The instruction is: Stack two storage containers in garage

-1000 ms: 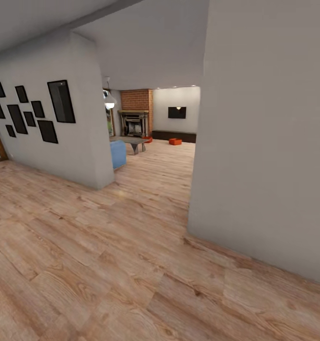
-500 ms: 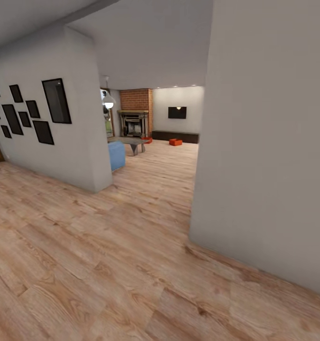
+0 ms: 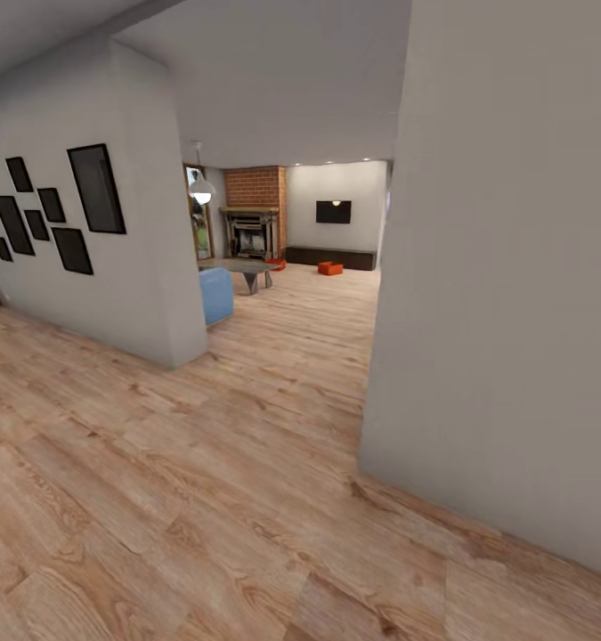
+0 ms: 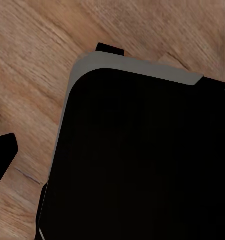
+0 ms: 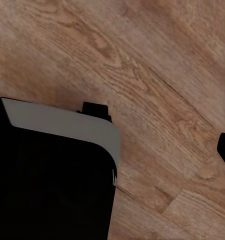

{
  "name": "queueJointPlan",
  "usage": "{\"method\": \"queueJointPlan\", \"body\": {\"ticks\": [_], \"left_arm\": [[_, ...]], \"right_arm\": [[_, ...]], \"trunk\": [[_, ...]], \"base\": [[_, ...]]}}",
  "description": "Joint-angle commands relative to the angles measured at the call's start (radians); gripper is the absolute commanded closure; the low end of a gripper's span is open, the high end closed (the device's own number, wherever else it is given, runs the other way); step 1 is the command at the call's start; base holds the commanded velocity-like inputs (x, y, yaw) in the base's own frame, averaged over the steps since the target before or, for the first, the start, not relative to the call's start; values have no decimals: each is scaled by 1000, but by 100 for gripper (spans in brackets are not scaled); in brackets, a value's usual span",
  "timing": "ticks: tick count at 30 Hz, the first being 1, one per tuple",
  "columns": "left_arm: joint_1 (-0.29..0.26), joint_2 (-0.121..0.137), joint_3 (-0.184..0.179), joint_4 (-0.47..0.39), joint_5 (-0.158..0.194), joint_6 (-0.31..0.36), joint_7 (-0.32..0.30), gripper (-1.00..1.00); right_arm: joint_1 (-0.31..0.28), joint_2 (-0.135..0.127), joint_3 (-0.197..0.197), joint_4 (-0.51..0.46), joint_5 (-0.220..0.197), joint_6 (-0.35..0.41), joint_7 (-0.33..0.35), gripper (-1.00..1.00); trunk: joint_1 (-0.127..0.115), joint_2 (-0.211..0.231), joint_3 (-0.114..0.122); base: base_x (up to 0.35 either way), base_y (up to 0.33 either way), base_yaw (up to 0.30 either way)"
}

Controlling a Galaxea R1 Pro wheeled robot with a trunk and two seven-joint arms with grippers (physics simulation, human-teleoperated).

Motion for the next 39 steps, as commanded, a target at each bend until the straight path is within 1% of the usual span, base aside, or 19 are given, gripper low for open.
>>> {"method": "queueJointPlan", "body": {"ticks": [1, 8, 28, 39], "left_arm": [[0, 0, 2, -1, 3, -1, 1, -100], [0, 0, 2, -1, 4, -1, 1, -100], [0, 0, 2, -1, 3, -1, 1, -100], [0, 0, 2, -1, 3, -1, 1, -100]], "right_arm": [[-1, 1, 5, 3, 10, -3, -7, -100], [-1, -1, 5, 3, 11, -3, -7, -100], [-1, -3, 5, 3, 12, -3, -6, -100], [-1, -4, 7, 3, 12, -5, 1, -100]], "trunk": [[1, 0, -1], [1, 0, -1], [1, 0, -1], [1, 0, -1]], "base": [[322, 0, 0], [322, 0, 36], [322, 0, 252], [322, 0, 33]]}}
